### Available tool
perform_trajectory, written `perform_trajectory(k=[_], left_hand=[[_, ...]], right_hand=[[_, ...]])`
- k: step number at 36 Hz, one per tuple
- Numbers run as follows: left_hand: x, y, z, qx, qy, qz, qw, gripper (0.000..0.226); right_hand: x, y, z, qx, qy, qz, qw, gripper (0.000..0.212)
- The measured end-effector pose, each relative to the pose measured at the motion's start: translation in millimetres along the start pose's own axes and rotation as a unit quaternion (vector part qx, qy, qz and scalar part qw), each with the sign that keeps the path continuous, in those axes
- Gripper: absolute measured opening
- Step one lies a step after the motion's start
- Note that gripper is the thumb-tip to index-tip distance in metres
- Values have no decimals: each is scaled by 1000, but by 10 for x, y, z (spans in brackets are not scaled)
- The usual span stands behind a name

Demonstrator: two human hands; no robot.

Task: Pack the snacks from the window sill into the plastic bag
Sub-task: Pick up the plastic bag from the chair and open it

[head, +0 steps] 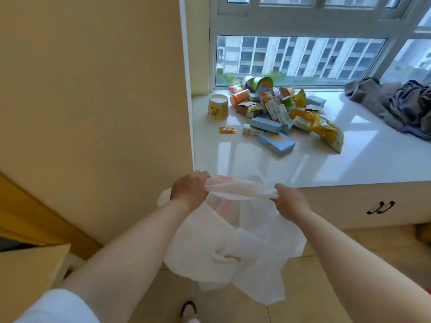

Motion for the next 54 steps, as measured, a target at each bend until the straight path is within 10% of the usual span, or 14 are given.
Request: perform_trajectory(k=[11,31,47,51,54], left_hand=[[-34,1372,-537,-97,30,-26,994,26],[-813,3562,-743,-265,190,101,940,79],[-1321,4138,-261,-18,357,203,912,88],[-1382,4126,-451,-193,239,59,950,83],[-1569,4041,-603,-390,189,33,901,52]], right_hand=[[326,798,-509,-116,177,30,977,9],[297,2660,-1167,-174,150,228,946,38],[23,3923,-1525,-226,77,77,968,41],[-57,4088,-1422,-187,88,49,977,35],[-89,4154,-1385,-197,133,7,971,33]])
Point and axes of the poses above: each hand's wrist, its own y-axis towards the middle knuckle, its own x-axis out of the back of the hand, z = x × y, the point moved 1 cm from there along y, towards the middle knuckle
